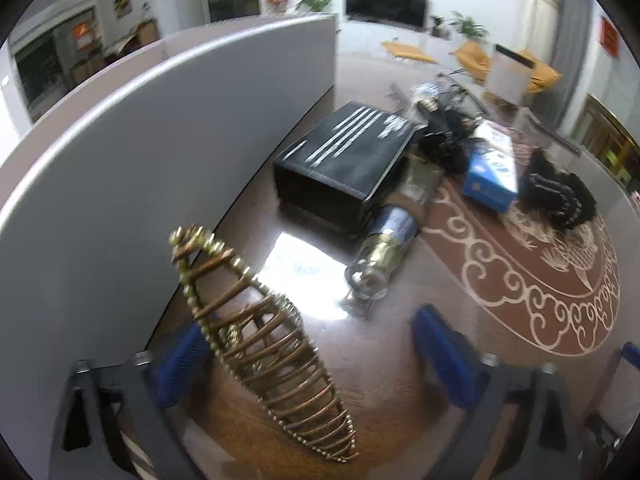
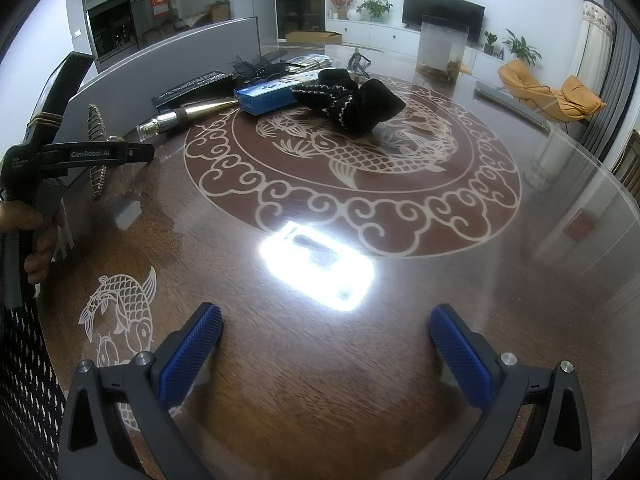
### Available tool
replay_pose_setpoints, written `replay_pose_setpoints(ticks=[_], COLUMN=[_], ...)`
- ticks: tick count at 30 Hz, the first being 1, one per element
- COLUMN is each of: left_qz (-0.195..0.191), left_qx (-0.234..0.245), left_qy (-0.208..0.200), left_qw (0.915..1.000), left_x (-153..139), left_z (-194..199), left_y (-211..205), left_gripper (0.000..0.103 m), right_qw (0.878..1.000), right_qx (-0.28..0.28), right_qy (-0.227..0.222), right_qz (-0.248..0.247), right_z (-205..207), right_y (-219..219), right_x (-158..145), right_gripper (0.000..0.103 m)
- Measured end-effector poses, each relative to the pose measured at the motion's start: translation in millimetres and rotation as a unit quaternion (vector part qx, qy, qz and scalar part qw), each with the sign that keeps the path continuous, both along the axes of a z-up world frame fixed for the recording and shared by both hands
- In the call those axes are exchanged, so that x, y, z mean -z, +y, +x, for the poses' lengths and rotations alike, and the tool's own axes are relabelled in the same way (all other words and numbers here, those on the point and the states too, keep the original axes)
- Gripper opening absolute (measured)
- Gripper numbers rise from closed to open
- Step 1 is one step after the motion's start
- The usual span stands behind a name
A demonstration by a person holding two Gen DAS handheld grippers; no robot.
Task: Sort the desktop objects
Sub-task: 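Lift the gold cage with the left gripper while the right gripper reaches toward the black glove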
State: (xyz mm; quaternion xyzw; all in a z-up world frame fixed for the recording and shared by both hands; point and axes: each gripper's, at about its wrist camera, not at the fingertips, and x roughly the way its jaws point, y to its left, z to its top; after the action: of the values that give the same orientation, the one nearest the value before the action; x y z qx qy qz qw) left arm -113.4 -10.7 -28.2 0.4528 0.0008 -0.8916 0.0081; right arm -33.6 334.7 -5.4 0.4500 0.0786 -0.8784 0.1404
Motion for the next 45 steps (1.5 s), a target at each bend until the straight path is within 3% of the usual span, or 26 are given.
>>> replay_pose_setpoints(ticks=[1,3,5,12,17,25,26,29,37,42,45], left_qz=[0.001,0.000,-0.005,0.015,0.066,0.057,0.053,0.005,0.006,0.003,0.001], left_qx=[0.010,0.034,0.057,0.112,0.171,0.177,0.179,0.165,0.153,0.147,0.148], left_qy=[0.006,0.019,0.026,0.025,0.010,0.014,0.015,0.010,0.003,-0.009,-0.011], left_qw=[0.9999,0.9992,0.9980,0.9933,0.9829,0.9825,0.9823,0.9862,0.9881,0.9891,0.9889], left_x=[-1,-3,-5,-6,-9,-8,-8,-3,-2,1,1], left_z=[1,2,4,13,29,41,42,39,36,33,33], left_y=[1,7,15,30,48,52,51,57,51,51,52], left_gripper=[0.074,0.049,0.038,0.038,0.038,0.039,0.042,0.082,0.089,0.103,0.103], right_qw=[1.000,1.000,1.000,1.000,1.000,1.000,1.000,1.000,1.000,1.000,1.000], right_qx=[0.000,0.000,0.000,0.000,0.000,0.000,0.000,0.000,0.000,0.000,0.000], right_qy=[0.000,0.000,0.000,0.000,0.000,0.000,0.000,0.000,0.000,0.000,0.000], right_qz=[0.000,0.000,0.000,0.000,0.000,0.000,0.000,0.000,0.000,0.000,0.000], right_z=[0,0,0,-1,0,0,0,-1,0,-1,-1], right_y=[0,0,0,0,0,0,0,0,0,0,0], right_x=[0,0,0,0,0,0,0,0,0,0,0], right_gripper=[0.103,0.103,0.103,0.103,0.103,0.103,0.103,0.103,0.103,0.103,0.103])
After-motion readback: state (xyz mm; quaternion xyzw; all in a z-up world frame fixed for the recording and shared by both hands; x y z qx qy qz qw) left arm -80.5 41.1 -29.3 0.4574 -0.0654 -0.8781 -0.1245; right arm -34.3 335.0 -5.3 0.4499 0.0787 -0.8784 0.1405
